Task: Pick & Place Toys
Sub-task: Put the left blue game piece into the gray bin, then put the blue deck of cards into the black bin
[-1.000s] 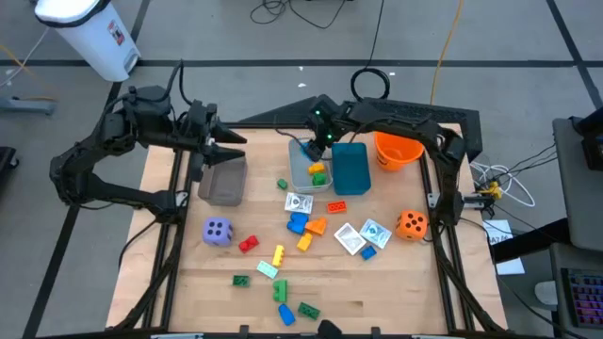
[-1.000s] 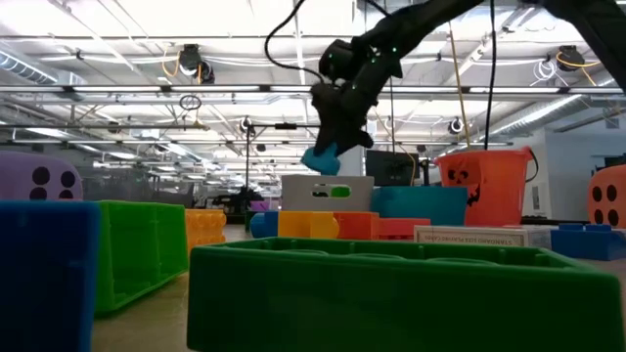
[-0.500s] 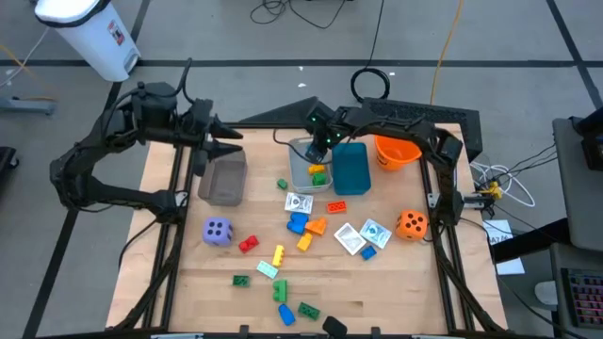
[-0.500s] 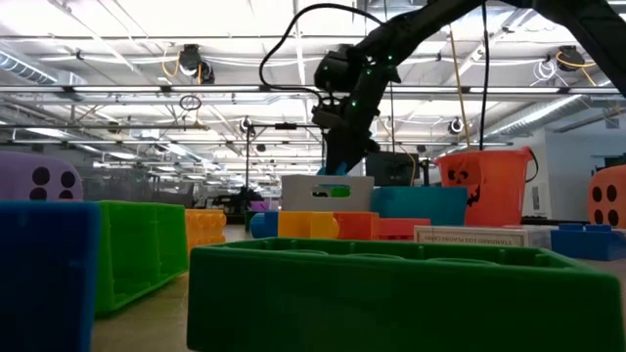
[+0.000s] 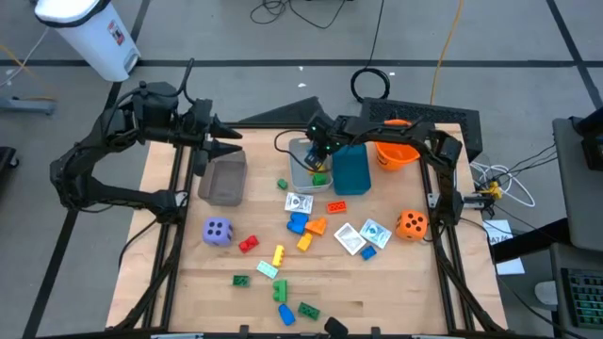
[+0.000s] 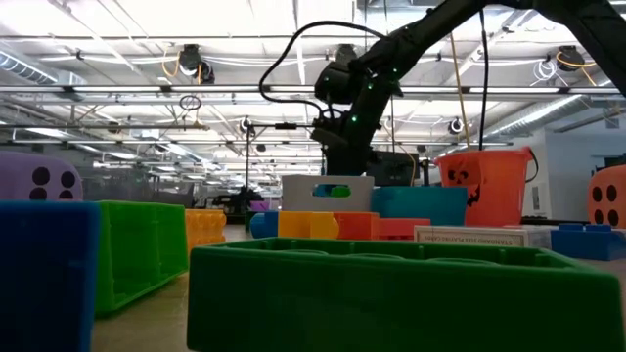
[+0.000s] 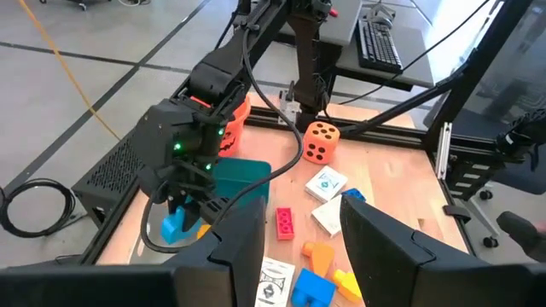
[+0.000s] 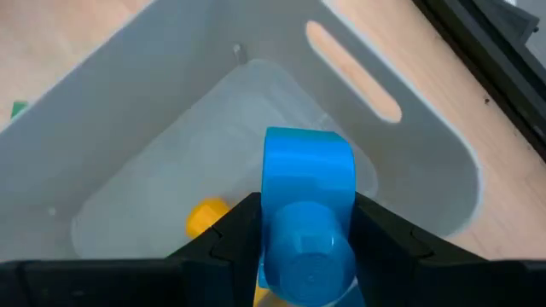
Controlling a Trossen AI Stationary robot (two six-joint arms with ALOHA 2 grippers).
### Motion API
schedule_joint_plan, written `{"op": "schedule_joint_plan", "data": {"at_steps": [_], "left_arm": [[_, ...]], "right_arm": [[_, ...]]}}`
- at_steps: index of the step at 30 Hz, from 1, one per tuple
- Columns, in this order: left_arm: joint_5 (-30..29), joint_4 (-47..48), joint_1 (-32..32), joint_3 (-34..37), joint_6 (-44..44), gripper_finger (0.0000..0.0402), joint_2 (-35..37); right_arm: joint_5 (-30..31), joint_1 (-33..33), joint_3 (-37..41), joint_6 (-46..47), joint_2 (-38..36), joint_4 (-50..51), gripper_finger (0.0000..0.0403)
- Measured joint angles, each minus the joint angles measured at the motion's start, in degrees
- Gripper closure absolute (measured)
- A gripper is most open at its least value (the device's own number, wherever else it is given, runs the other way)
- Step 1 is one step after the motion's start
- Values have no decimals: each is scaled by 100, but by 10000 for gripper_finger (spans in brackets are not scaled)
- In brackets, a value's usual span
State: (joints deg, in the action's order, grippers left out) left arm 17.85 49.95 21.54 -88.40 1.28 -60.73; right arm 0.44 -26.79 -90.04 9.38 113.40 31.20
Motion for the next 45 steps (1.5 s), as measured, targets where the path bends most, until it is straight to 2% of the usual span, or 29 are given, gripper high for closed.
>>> {"op": "schedule_joint_plan", "data": {"at_steps": [8,22,28,31,36,39,45], "left_arm": [[0,-2,0,2,-13,243,0],[-2,-7,0,7,-22,243,-2],[-303,-7,-2,7,179,243,-2],[-551,-4,4,7,204,243,27],[-654,53,4,8,160,243,33],[-644,241,2,9,120,243,35],[-616,1028,-90,9,-165,243,33]], "right_arm": [[128,0,206,25,0,-79,261],[104,-103,230,-85,-90,-484,201],[104,-140,232,-133,-655,-637,195],[79,-121,230,-109,-1039,-1041,196],[-330,31,227,101,-1648,-1682,199],[-537,205,228,348,-1870,-2068,198],[-564,715,230,660,-2022,-2430,195]]}}
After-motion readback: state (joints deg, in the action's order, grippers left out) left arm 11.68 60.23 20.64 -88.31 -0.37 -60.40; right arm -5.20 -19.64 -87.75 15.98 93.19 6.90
